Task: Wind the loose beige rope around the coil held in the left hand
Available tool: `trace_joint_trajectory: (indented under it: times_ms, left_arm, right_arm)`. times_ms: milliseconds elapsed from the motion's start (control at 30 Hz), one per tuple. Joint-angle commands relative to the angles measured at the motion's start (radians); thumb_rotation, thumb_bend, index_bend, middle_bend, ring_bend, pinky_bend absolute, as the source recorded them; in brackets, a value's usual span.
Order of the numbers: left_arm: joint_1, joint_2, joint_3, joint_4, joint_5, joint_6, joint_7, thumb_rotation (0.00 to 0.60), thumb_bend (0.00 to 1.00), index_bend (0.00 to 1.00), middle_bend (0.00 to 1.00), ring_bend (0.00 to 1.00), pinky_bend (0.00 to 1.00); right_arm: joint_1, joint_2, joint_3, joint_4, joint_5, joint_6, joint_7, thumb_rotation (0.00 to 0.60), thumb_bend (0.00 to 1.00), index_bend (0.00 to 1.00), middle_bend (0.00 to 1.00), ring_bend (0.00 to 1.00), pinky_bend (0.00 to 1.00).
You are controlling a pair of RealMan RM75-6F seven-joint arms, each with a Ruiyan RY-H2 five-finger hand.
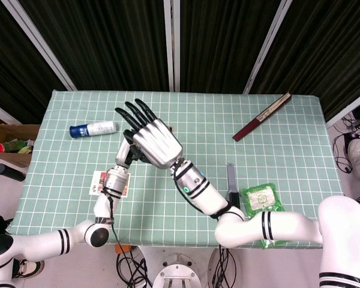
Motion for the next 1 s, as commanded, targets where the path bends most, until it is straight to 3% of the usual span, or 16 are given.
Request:
trace_joint_trajectory:
  times_ms: [33, 167, 400, 667, 1000]
  left_arm:
    - [0.003, 0.004, 0.013, 0.002, 0.015, -0.006, 0.012, 0.6, 0.46, 0.77, 0.78, 0.71, 0.84]
    - [0.003, 0.008, 0.032, 0.001, 0.039, -0.014, 0.033, 0.6, 0.46, 0.77, 0.78, 0.71, 0.84]
    - [0.003, 0.052, 0.073, -0.028, 0.116, -0.05, -0.004, 0.6, 0.46, 0.77, 0.78, 0.71, 0.83]
    - [-0.017, 0.156, 0.161, -0.04, 0.366, -0.055, -0.303, 0.6, 0.46, 0.78, 0.78, 0.71, 0.83]
    - [-0.052, 0.202, 0.217, -0.025, 0.475, -0.001, -0.628, 0.6, 0.46, 0.78, 0.78, 0.71, 0.83]
  right_arm:
    - [0.051, -0.027, 0.041, 0.061, 0.062, 0.0, -0.017, 0.6, 0.51, 1.0, 0.12, 0.0, 0.0]
    - [0.097, -0.048, 0.081, 0.121, 0.127, 0.012, -0.015, 0.6, 0.51, 1.0, 0.12, 0.0, 0.0]
    - [0.136, -0.057, 0.107, 0.206, 0.214, 0.023, -0.001, 0.6, 0.51, 1.0, 0.13, 0.0, 0.0]
    - [0.1, -0.037, 0.054, 0.221, 0.134, 0.013, 0.152, 0.6, 0.52, 1.0, 0.14, 0.0, 0.0]
    - [0.022, 0.002, -0.001, 0.163, 0.134, 0.055, 0.215, 0.6, 0.52, 1.0, 0.14, 0.0, 0.0]
